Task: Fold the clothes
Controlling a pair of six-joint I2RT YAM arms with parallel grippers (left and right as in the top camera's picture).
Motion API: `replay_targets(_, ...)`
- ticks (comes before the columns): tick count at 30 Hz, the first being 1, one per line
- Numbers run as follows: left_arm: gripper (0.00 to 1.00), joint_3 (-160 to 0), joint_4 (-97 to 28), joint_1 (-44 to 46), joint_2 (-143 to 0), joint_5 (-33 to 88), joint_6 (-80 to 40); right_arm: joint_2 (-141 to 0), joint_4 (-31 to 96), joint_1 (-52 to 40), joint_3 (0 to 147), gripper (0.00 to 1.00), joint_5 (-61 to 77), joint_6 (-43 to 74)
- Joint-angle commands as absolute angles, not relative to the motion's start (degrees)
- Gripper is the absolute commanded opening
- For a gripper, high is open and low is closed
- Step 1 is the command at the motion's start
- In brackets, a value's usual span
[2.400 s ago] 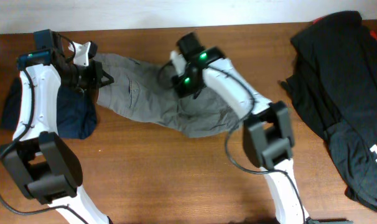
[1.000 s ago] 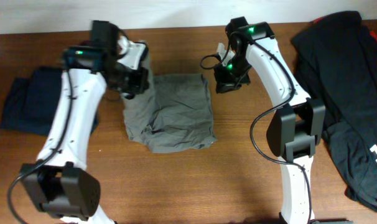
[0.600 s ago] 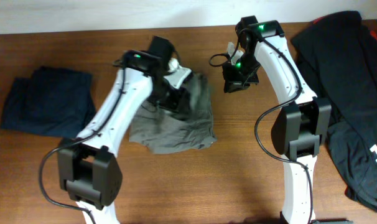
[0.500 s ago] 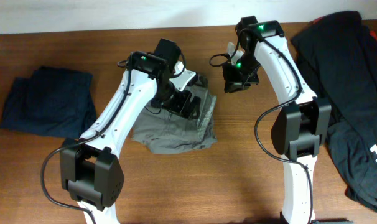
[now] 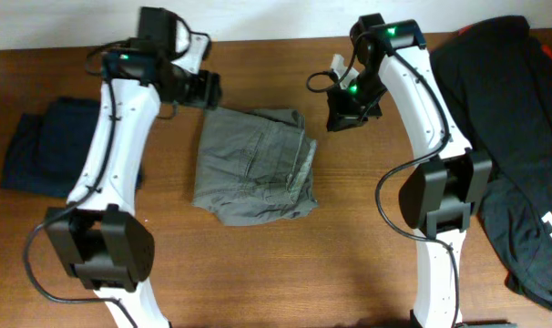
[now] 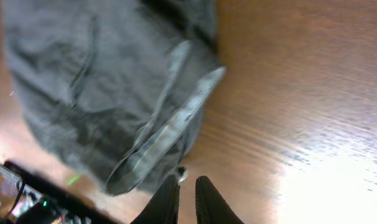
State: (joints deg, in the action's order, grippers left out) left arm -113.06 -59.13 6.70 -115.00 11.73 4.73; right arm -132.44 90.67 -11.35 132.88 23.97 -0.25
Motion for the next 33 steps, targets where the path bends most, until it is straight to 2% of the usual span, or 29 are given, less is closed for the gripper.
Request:
replay_targets(1,0.7,-113.4,-55.72,4.99,-120.9,13.39,4.8,-130.5,91.02,-16.49,132.7,0.15,26.37,-1.76)
replay_targets(7,0.7,-113.4,-52.25,4.43,-129.54,17.8,4.78,-130.67,86.41,-24.34,128.92,0.15,26.37,-1.52)
replay_targets(13,0.7,-113.4,-54.94,4.43,-135.37,17.76,4.8,-130.67,79.66,-30.55,120.03,0.16,26.37,-0.6)
replay_targets(22,0.71,-113.3,-64.12,4.38,-136.11,12.01,4.82,-130.67,72.58,-32.12,102.19,0.16,26.24,0.01)
replay_targets(24,0.66,-113.06,-66.02,4.38,-136.66,11.29,4.82,-130.67,71.05,-31.79,99.04,0.16,25.15,0.05)
replay_targets(27,0.5,-112.36,-70.87,4.45,-137.71,11.57,4.75,-130.67,68.27,-30.76,95.07,0.19,18.57,0.54)
replay_targets(29,0.49,-111.61,-74.48,4.49,-138.52,12.67,4.49,-130.67,66.41,-29.58,93.38,0.23,11.94,0.89)
replay_targets(33,0.49,-107.96,-79.15,4.43,-138.8,14.46,3.79,-130.67,63.44,-25.69,93.01,0.23,1.3,0.89)
